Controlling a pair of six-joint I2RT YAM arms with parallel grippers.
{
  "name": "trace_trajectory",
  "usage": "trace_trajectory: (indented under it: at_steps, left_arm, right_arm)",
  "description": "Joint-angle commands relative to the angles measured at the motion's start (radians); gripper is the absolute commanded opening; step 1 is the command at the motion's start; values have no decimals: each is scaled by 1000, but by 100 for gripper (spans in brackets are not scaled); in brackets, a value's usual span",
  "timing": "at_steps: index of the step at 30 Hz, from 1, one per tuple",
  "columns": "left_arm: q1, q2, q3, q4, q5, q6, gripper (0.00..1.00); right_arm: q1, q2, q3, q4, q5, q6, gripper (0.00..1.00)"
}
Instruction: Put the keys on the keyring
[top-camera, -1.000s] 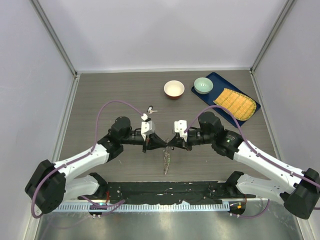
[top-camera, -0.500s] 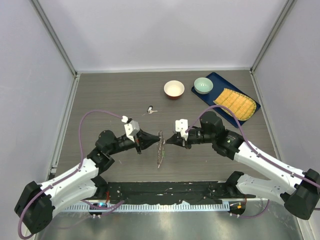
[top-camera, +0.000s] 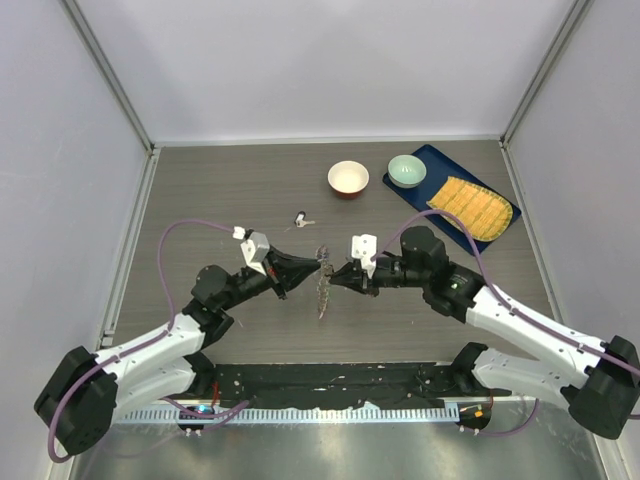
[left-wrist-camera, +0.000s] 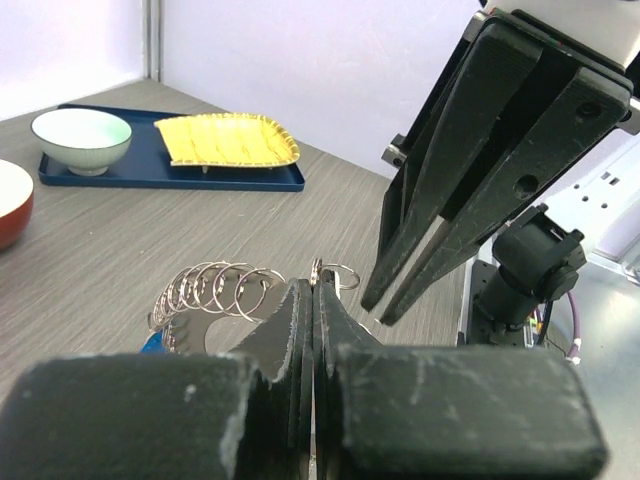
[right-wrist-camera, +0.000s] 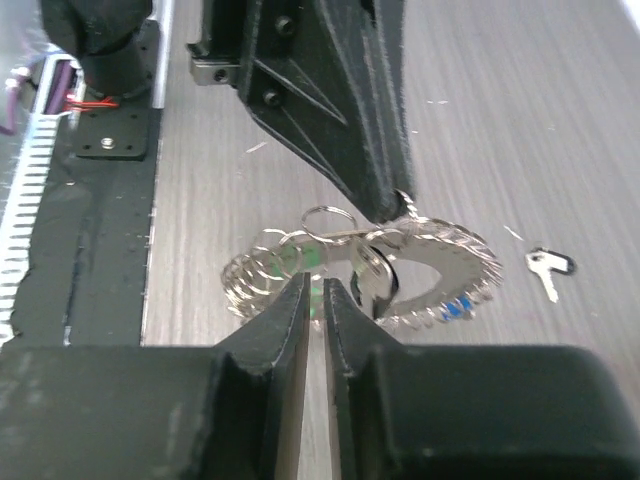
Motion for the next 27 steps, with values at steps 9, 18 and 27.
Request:
trace_trajectory:
  at_steps: [9,18,27]
  left_arm:
    - [-11,-79,24,-73,-110,49,0]
    - [-33,-105,52,-191,-184,83,0]
    - [-34,-122,60,-226,-201,94,0]
  right_arm:
    - [45,-103,-85,260,325,190,32]
    - [173,-11,-63,337,559,213,36]
    - [205,56,-44,347,598,231,36]
